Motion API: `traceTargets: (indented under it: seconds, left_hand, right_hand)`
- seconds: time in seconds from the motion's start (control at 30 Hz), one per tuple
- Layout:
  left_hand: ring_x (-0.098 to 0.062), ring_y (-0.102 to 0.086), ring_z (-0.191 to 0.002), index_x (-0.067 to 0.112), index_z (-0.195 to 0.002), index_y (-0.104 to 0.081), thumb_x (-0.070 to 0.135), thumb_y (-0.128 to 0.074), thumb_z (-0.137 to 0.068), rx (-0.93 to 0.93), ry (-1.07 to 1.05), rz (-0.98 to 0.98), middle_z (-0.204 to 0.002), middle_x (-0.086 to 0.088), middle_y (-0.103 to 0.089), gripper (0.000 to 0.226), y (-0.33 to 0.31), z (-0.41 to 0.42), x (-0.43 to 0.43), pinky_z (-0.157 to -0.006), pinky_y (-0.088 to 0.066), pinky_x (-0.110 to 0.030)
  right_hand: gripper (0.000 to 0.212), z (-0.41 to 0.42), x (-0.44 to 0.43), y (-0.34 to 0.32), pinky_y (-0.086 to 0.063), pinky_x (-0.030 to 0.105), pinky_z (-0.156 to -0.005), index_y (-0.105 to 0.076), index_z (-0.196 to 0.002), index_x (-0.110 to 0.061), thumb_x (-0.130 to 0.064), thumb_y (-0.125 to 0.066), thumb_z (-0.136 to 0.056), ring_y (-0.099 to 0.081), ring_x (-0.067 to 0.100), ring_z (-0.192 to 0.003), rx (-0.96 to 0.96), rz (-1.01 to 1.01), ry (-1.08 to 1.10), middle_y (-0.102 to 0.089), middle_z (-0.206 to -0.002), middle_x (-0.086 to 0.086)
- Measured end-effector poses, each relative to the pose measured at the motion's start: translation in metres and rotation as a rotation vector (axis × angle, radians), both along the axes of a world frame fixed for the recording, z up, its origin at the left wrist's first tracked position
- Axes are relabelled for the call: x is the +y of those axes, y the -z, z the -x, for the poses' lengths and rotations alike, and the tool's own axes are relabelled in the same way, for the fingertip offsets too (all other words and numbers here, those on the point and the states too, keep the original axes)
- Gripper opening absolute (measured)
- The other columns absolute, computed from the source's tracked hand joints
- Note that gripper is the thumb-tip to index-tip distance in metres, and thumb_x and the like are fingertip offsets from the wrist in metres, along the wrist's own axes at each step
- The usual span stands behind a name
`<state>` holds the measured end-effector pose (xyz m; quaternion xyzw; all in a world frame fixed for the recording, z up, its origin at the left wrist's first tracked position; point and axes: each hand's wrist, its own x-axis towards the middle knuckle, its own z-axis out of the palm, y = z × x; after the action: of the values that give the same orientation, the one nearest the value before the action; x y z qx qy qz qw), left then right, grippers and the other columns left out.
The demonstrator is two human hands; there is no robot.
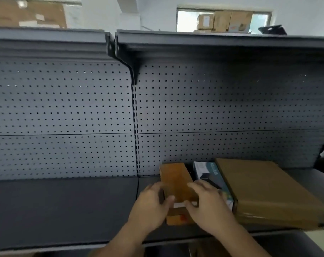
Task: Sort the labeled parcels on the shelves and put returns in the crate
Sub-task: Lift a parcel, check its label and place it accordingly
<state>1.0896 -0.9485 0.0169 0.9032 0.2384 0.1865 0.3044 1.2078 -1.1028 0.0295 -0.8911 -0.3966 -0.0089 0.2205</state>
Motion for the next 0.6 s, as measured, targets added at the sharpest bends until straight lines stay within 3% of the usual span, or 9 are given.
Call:
traceTargets:
  seconds: [0.07, 0.13, 0.2, 0.3, 0.37, 0.5, 0.6]
  left_hand:
    - [-0.003, -0.052, -0.101, 0.034, -0.114, -0.048, 0.047, -0.055, -0.102, 0.005, -0.075, 0.098, -0.109, 0.018, -0.052, 0.020, 0.003, -0.009, -0.006, -0.084, -0.043, -0.020]
    - [0.000, -0.053, -0.091, 0.031, -0.109, -0.042, 0.049, -0.052, -0.103, 0.000, -0.126, 0.184, -0.102, 0.020, -0.053, 0.021, 0.004, -0.021, -0.010, -0.075, -0.043, -0.017]
    - [-0.001, -0.056, -0.089, 0.027, -0.110, -0.048, 0.052, -0.051, -0.102, -0.013, -0.163, 0.244, -0.103, 0.015, -0.059, 0.026, 0.005, -0.033, -0.011, -0.072, -0.044, -0.016]
    - [-0.008, -0.064, -0.097, 0.019, -0.116, -0.060, 0.046, -0.061, -0.099, -0.029, -0.221, 0.372, -0.111, 0.008, -0.067, 0.032, 0.013, -0.044, -0.002, -0.082, -0.054, -0.028]
    - [-0.007, -0.065, -0.094, 0.016, -0.119, -0.060, 0.036, -0.067, -0.096, -0.061, -0.228, 0.460, -0.107, 0.008, -0.068, 0.031, 0.018, -0.045, 0.003, -0.079, -0.057, -0.029]
    - [-0.015, -0.067, -0.097, 0.009, -0.147, -0.040, 0.023, -0.073, -0.094, -0.103, -0.238, 0.739, -0.115, 0.004, -0.062, 0.064, 0.016, -0.036, 0.008, -0.070, -0.057, -0.026]
    - [-0.021, -0.070, -0.100, 0.008, -0.154, -0.030, 0.016, -0.076, -0.092, -0.078, -0.249, 0.874, -0.125, -0.007, -0.063, 0.077, 0.011, -0.026, 0.012, -0.065, -0.057, -0.026]
  right_hand:
    - [0.057, -0.006, 0.002, 0.008, -0.021, 0.048, -0.116, -0.041, -0.151, -0.040, -0.058, -0.051, -0.097, -0.028, 0.013, -0.149, -0.016, 0.029, -0.029, -0.034, -0.158, -0.016]
    - [0.057, -0.011, 0.002, 0.013, -0.021, 0.046, -0.111, -0.041, -0.150, -0.039, -0.059, -0.049, -0.098, -0.027, 0.013, -0.148, -0.030, 0.056, -0.041, -0.035, -0.157, -0.017]
    - [0.056, -0.014, 0.002, 0.017, -0.020, 0.045, -0.107, -0.043, -0.150, -0.039, -0.060, -0.048, -0.097, -0.027, 0.012, -0.147, -0.047, 0.068, -0.047, -0.038, -0.154, -0.019]
    - [0.056, -0.014, 0.003, 0.020, -0.018, 0.045, -0.106, -0.045, -0.148, -0.039, -0.061, -0.047, -0.097, -0.024, 0.013, -0.148, -0.043, 0.088, -0.054, -0.040, -0.152, -0.020]
    - [0.055, -0.012, 0.004, 0.021, -0.017, 0.045, -0.107, -0.045, -0.148, -0.038, -0.061, -0.046, -0.097, -0.023, 0.013, -0.148, -0.041, 0.095, -0.055, -0.040, -0.152, -0.020]
    - [0.057, -0.007, 0.009, 0.021, -0.017, 0.042, -0.106, -0.046, -0.149, -0.037, -0.062, -0.046, -0.098, -0.031, 0.010, -0.144, -0.024, 0.066, -0.054, -0.039, -0.154, -0.018]
    - [0.059, -0.001, 0.014, 0.021, -0.017, 0.039, -0.107, -0.044, -0.150, -0.038, -0.064, -0.045, -0.098, -0.034, 0.008, -0.143, -0.006, 0.025, -0.043, -0.038, -0.155, -0.017]
